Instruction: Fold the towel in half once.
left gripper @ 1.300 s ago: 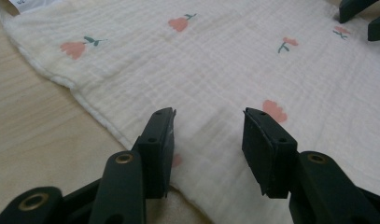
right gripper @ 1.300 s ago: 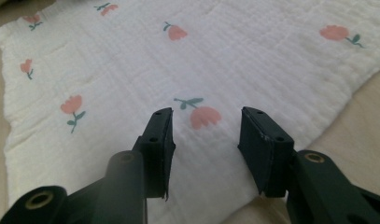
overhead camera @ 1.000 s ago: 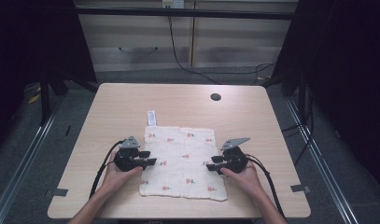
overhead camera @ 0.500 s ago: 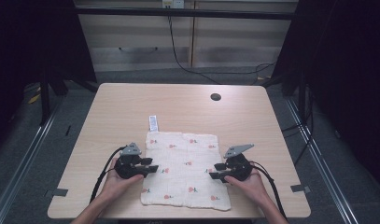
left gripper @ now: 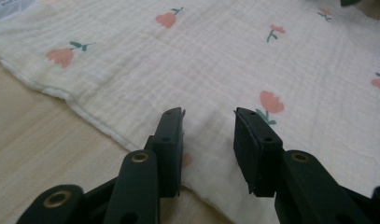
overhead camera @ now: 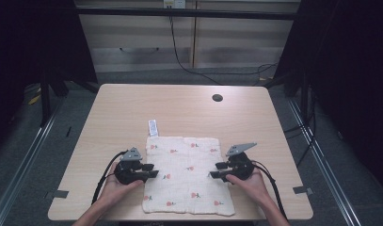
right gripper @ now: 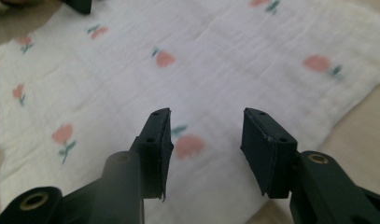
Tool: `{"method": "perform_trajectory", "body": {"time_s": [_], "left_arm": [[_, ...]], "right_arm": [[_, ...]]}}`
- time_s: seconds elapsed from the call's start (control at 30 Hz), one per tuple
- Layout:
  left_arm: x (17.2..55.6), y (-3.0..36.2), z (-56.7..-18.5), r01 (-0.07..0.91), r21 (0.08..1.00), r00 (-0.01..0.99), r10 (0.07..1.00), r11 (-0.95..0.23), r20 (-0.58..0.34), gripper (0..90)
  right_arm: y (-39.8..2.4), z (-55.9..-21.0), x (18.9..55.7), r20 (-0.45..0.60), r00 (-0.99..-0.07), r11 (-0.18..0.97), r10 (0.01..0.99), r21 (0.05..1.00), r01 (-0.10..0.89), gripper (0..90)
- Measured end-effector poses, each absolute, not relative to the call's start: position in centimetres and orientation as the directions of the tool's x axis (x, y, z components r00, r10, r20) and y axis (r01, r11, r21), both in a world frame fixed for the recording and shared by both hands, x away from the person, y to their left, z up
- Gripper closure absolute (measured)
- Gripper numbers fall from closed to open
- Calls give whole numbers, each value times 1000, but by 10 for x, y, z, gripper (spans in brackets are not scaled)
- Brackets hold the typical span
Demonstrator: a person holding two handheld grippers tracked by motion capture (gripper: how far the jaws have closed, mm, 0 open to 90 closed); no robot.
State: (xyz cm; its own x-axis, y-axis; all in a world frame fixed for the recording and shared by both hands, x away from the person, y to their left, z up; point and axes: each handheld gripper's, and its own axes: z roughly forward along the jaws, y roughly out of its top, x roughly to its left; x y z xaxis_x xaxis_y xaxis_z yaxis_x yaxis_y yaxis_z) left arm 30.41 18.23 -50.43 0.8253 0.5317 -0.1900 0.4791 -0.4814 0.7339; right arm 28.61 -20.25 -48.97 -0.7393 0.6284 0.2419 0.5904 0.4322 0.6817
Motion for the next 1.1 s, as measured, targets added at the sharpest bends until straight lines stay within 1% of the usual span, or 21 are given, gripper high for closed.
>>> {"method": "perform_trajectory", "body": {"time_s": [0.1, 0.23, 0.33, 0.47, 0.6, 0.83, 0.9, 1.0, 1.07, 1.1], "left_arm": [[307, 183, -505, 484, 738, 818, 543, -470, -190, 624], [313, 185, -506, 488, 741, 814, 547, -461, -196, 625], [314, 185, -506, 485, 745, 816, 544, -458, -197, 624], [315, 186, -507, 485, 745, 817, 541, -458, -199, 624], [315, 186, -506, 498, 741, 811, 546, -451, -212, 612], [317, 187, -507, 503, 739, 814, 532, -447, -232, 610], [319, 188, -507, 519, 736, 806, 536, -434, -252, 619], [319, 189, -508, 519, 740, 808, 530, -429, -260, 619], [318, 189, -508, 509, 745, 814, 522, -432, -253, 609], [318, 189, -508, 502, 746, 819, 518, -438, -248, 590]], "right_arm": [[-208, -487, 307, 252, -713, 380, 654, 706, 598, 560], [-215, -494, 336, 253, -667, 326, 701, 718, 615, 604], [-221, -497, 356, 266, -627, 276, 732, 726, 630, 619], [-223, -499, 377, 226, -608, 299, 761, 710, 637, 620], [-223, -501, 390, 232, -598, 288, 767, 709, 644, 623], [-220, -505, 394, 205, -595, 314, 777, 693, 649, 648], [-219, -505, 394, 192, -595, 322, 780, 691, 647, 683], [-216, -505, 392, 182, -616, 343, 766, 695, 632, 734], [-214, -505, 391, 177, -626, 357, 759, 691, 628, 811], [-213, -506, 391, 177, -624, 352, 761, 695, 627, 843]]}}
